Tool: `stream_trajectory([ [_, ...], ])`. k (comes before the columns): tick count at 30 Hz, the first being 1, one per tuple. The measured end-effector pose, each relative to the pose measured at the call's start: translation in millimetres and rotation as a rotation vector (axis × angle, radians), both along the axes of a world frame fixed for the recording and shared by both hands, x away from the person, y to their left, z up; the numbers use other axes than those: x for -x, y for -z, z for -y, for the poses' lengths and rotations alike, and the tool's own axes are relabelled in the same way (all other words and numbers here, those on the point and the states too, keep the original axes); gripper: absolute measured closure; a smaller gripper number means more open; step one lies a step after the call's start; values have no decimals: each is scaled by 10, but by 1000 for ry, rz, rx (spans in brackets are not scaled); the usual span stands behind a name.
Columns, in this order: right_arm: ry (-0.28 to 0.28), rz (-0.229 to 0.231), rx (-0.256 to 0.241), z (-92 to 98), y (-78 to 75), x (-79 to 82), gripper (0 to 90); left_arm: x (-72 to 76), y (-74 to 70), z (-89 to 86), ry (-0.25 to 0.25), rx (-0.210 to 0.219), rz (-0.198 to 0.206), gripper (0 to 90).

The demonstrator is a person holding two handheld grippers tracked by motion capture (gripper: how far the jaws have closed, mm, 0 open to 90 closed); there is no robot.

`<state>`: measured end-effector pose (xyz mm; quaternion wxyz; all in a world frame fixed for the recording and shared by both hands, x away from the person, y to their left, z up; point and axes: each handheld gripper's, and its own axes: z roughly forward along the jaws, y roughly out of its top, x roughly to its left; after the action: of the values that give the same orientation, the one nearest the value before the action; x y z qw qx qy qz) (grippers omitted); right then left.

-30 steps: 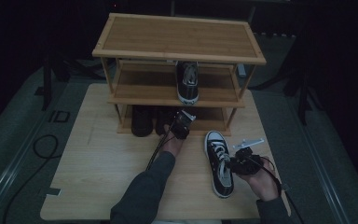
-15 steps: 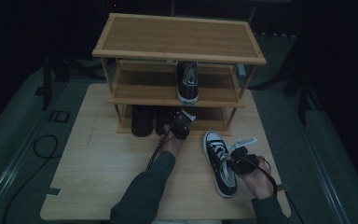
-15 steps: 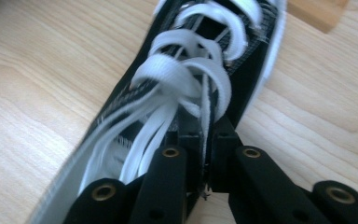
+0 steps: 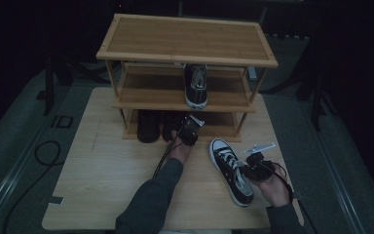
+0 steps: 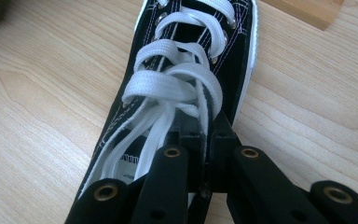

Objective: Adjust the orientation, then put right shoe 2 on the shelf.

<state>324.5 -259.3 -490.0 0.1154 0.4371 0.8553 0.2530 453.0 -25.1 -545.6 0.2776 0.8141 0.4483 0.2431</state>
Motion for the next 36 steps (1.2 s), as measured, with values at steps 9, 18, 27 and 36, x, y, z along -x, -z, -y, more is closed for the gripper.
stream_trajectory([
  [9, -10, -9, -38, 41, -3, -25, 881, 0, 2, -2, 2, 2, 1, 900],
  [18, -4, -26, -104, 106, -14, -58, 882, 2, 3, 0, 0, 2, 2, 900],
  [27, -20, -30, -127, 153, -79, -76, 882, 2, 3, -1, -1, 4, 2, 900],
  [36, -61, -33, -136, 162, -154, -80, 881, 1, 2, -3, 1, 3, 2, 900],
])
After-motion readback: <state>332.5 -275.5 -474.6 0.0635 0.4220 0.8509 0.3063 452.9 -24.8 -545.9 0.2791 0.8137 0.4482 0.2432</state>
